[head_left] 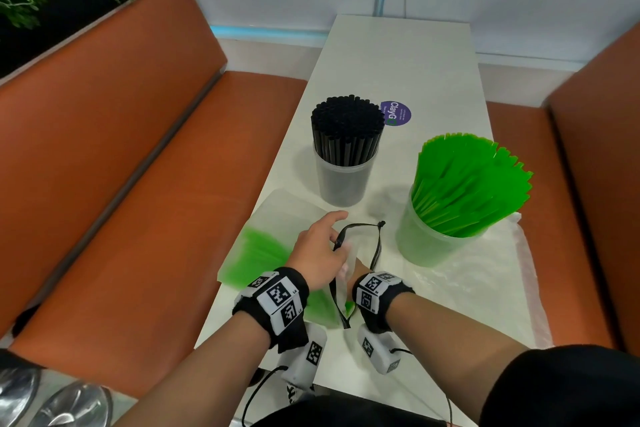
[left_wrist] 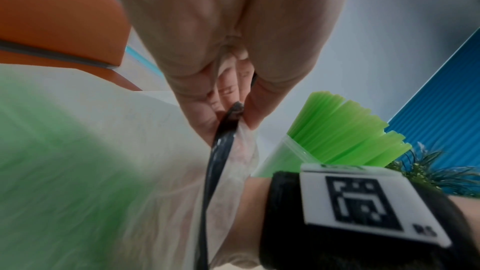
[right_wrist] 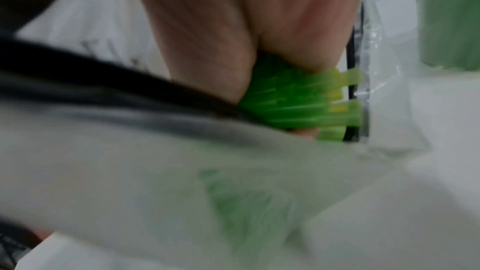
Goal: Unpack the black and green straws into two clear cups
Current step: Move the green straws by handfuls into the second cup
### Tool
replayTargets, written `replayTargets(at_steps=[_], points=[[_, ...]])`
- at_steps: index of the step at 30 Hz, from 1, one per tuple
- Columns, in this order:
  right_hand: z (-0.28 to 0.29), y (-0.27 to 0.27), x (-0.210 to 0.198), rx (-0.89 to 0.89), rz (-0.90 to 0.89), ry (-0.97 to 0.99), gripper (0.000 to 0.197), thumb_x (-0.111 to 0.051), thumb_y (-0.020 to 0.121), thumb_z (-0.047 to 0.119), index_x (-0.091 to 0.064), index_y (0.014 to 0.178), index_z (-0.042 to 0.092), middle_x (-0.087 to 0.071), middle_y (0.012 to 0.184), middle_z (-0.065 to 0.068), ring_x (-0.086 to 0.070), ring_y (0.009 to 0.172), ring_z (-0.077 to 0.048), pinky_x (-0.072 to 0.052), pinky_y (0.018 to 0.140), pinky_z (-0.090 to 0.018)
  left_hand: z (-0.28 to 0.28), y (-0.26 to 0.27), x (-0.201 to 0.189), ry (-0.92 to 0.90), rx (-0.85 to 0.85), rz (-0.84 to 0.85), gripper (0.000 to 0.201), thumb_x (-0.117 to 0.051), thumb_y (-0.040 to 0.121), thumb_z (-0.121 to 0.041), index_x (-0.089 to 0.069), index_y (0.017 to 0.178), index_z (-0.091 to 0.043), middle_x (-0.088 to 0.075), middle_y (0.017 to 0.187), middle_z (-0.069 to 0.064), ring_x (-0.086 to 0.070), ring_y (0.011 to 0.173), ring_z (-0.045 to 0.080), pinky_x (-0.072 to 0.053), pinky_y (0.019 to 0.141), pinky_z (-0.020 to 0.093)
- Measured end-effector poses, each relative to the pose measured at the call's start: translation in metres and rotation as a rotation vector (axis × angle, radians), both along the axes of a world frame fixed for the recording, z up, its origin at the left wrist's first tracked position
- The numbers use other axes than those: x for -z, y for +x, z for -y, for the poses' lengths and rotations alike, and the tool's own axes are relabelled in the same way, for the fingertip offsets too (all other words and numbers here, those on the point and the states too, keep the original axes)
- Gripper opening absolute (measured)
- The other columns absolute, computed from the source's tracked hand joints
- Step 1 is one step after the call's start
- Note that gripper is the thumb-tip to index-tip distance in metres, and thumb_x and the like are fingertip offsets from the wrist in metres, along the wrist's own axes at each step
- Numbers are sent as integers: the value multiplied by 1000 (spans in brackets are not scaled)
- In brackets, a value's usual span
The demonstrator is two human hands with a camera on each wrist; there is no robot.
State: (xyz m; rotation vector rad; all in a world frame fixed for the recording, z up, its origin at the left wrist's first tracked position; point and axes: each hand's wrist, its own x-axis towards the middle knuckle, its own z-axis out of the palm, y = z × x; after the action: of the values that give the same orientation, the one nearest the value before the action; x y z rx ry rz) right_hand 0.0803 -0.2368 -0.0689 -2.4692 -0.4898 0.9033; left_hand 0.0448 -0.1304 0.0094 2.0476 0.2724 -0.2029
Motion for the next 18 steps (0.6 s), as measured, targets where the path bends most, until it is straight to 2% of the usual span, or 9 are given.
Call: replayTargets(at_steps=[2, 4, 5, 7, 10, 13, 15, 16, 18], points=[[-2, 0, -7, -68, 117, 107, 26, -44, 102, 5, -48, 127, 1, -57, 107, -8, -56, 102, -19, -41, 86, -16, -1, -1, 0, 6, -1, 9, 55, -61, 93, -10, -47, 140, -35, -61, 106, 6, -58, 67, 14, -47, 64, 15], [-1, 4, -20, -167, 181, 99, 13, -43, 99, 2, -53, 96, 10, -46, 78, 1, -50, 80, -15, -40, 70, -16, -1, -1, 0, 18, 4, 23, 55, -60, 92, -9, -48, 139, -35, -60, 104, 6, -54, 55, 7, -45, 56, 11], [-2, 9, -23, -163, 74, 79, 22, -48, 96, 2, -47, 78, 15, -41, 70, 2, -47, 71, -15, -38, 62, -20, 0, -2, 0, 24, 9, 32, 55, -60, 92, -9, -49, 139, -36, -59, 103, 7, -52, 51, 4, -44, 54, 9], [0, 18, -35, -221, -11, -20, 36, -53, 88, 1, -35, 64, 19, -40, 61, 0, -41, 57, -14, -35, 52, -19, 0, -3, 1, 44, 26, 48, 55, -60, 92, -9, -49, 139, -36, -58, 101, 9, -52, 53, 3, -43, 54, 6], [8, 25, -52, -251, -171, 96, 44, -57, 80, -4, -34, 68, 32, -49, 52, -3, -46, 47, -18, -40, 48, -27, 2, -3, 2, 79, 47, 54, 56, -59, 92, -9, -50, 139, -38, -57, 101, 7, -52, 70, 7, -42, 56, 5], [19, 29, -57, -137, -296, 137, 24, -55, 79, 5, -51, 66, 25, -52, 44, -1, -45, 35, -16, -40, 38, -25, 4, -1, 1, 73, 32, 60, 56, -58, 91, -5, -53, 136, -37, -54, 90, -3, -54, 68, 5, -42, 55, 5], [28, 32, -55, -141, -252, 1, 11, -63, 80, 13, -57, 71, 12, -55, 47, -1, -46, 32, -13, -41, 40, -25, 4, 0, 0, 69, 0, 58, 53, -57, 90, -1, -58, 132, -34, -54, 83, -7, -56, 57, 4, -42, 51, 6], [34, 32, -53, -158, -187, -68, 13, -68, 80, 17, -59, 76, 9, -60, 53, -4, -48, 33, -13, -43, 40, -25, 3, 2, 0, 69, -21, 53, 52, -57, 89, 1, -60, 129, -32, -54, 80, -8, -58, 55, 3, -43, 52, 7], [50, 32, -48, -192, -67, -145, 15, -71, 81, 19, -63, 86, 8, -69, 70, -10, -55, 40, -13, -47, 41, -23, 2, 8, -1, 99, -57, 35, 50, -56, 87, 2, -62, 126, -28, -54, 80, -10, -60, 64, 5, -46, 60, 11]])
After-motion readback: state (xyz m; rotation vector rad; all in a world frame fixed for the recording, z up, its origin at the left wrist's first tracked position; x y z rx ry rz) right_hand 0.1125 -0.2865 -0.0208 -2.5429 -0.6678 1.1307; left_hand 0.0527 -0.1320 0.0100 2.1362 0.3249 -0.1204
